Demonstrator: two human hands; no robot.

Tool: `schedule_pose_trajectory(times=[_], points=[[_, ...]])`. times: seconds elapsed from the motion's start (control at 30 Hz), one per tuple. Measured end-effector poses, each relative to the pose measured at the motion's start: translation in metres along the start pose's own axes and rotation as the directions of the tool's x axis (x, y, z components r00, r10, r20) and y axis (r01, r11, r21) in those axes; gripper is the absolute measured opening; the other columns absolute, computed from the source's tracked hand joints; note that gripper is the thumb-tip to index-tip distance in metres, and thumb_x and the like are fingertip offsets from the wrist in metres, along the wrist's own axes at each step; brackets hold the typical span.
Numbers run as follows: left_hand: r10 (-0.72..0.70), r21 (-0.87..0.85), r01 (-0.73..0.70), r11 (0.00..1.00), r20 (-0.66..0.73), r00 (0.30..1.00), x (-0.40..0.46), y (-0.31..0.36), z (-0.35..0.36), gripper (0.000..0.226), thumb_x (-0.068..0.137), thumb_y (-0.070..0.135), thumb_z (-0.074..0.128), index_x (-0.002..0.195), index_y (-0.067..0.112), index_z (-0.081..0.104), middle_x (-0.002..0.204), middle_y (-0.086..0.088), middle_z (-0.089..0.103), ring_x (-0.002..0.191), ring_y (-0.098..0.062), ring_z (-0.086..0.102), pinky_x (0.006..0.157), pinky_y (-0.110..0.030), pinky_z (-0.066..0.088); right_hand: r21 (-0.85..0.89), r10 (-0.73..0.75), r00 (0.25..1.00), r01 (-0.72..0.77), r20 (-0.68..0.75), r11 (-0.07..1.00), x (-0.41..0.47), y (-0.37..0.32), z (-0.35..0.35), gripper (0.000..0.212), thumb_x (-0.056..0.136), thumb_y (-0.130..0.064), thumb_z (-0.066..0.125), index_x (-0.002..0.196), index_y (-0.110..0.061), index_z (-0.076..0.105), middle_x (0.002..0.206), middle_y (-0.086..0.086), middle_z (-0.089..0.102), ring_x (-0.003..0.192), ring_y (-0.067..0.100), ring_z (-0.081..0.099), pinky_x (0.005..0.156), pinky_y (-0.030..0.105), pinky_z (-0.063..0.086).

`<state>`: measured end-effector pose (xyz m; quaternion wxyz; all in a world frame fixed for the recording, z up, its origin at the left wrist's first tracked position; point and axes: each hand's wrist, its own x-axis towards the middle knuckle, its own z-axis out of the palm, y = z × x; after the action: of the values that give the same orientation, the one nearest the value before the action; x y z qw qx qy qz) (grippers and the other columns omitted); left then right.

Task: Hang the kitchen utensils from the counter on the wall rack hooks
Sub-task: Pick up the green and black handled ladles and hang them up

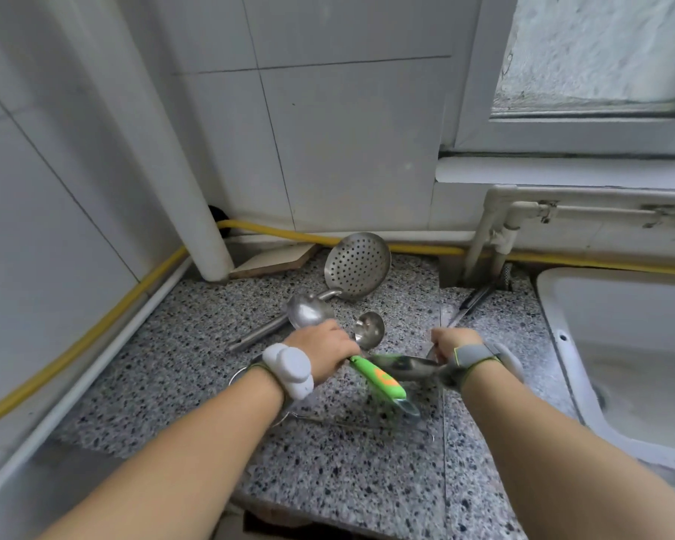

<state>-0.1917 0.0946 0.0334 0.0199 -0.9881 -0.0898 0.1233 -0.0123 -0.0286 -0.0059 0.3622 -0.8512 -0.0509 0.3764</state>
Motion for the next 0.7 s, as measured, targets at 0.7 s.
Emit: schedule_pose_trajectory(times=[0.7], points=[[-0.830,-0.846,0.099,0.523,-0.480,0.282,-0.165,0.096,-0.125,0.014,0.086,0.010,0.053,0.091,0.009,0.066,0.093,-0.012,0.074,0.093,-0.028,0.065,0.083,-0.023,0.048,0.416,-0.746,0.609,0.625,0.269,0.660,-0.193,-0.026,0.001,0.009,0.089,-0.008,0.053,0.081,-0.011,0.051,0.063,0.006,0.057,0.027,0.002,0.045,0.032,0.016,0.040]])
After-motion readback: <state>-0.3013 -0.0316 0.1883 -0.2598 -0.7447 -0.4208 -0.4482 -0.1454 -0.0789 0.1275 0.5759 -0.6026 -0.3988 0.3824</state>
